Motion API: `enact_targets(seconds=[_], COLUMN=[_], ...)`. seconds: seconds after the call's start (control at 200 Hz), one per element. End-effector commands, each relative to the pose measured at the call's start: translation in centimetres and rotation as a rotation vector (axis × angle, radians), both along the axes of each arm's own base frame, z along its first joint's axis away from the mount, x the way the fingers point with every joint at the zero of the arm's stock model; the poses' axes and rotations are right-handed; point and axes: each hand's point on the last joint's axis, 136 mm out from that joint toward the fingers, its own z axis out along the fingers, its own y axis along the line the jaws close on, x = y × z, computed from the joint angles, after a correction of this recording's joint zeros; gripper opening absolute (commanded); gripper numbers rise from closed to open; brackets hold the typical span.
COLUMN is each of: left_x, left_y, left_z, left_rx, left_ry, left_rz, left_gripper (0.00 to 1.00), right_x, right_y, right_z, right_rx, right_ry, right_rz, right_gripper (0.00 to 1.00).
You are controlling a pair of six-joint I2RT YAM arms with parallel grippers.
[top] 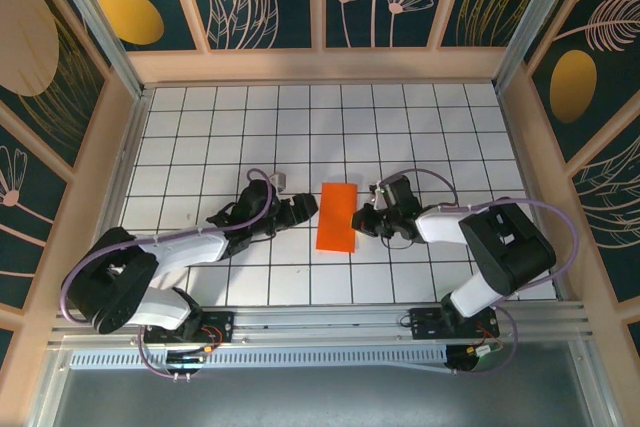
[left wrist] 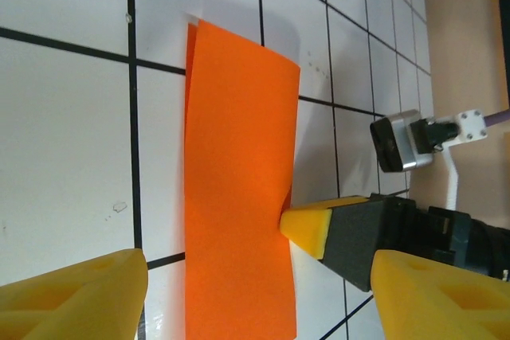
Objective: Fold a paper plane with a square sheet of paper (fold left side to right side)
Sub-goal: Third fold the triangle at the center of the table.
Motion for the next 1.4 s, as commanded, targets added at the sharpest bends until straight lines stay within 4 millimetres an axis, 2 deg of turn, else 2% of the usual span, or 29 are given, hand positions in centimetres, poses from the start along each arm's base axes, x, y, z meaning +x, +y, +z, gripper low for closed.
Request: enact_targets(seconds=[0.0, 0.17, 0.415, 0.52, 0.756, 0.991, 1.136, 1.396], left_x=[-0.2, -0.8, -0.6, -0.7, -0.7, -0.6, -0.5, -0.2], left_y=[-0.8, -1.3, -1.1, -1.8, -1.9, -2.2, -2.9, -3.2], left_z=[-0.2, -1.9, -4.4, -4.5, -5.3, -5.9, -5.4, -5.2], left_rx=[0.012, 0.047, 0.115, 0.086, 0.090, 0.087, 0.043, 0.030], left_ry=[0.015, 0.070, 0.131, 0.139, 0.157, 0.168, 0.158, 0.148], left_rz=[-0.060, -0.111, -0.105, -0.127, -0.129, -0.139, -0.153, -0.146], left_gripper=[0.71, 0.62, 0.59, 0.48, 0.36, 0.32, 0.29, 0.29], right_x=[0.0, 0.1, 0.2, 0.2, 0.1, 0.3, 0.2, 0.2], right_y=[0.1, 0.4, 0.9, 0.9, 1.1, 1.2, 1.2, 1.2], right_z=[-1.1, -1.7, -1.4, -1.5, -1.4, -1.2, -1.3, -1.1], right_rx=[-0.042, -0.061, -0.045, -0.044, -0.034, -0.028, -0.027, -0.024], right_ry=[-0.009, -0.009, -0.017, -0.016, -0.018, -0.025, -0.023, -0.024], right_rz=[0.052, 0.096, 0.114, 0.117, 0.117, 0.118, 0.118, 0.115], right_gripper=[0.00, 0.00, 0.00, 0.00, 0.00, 0.00, 0.00, 0.00])
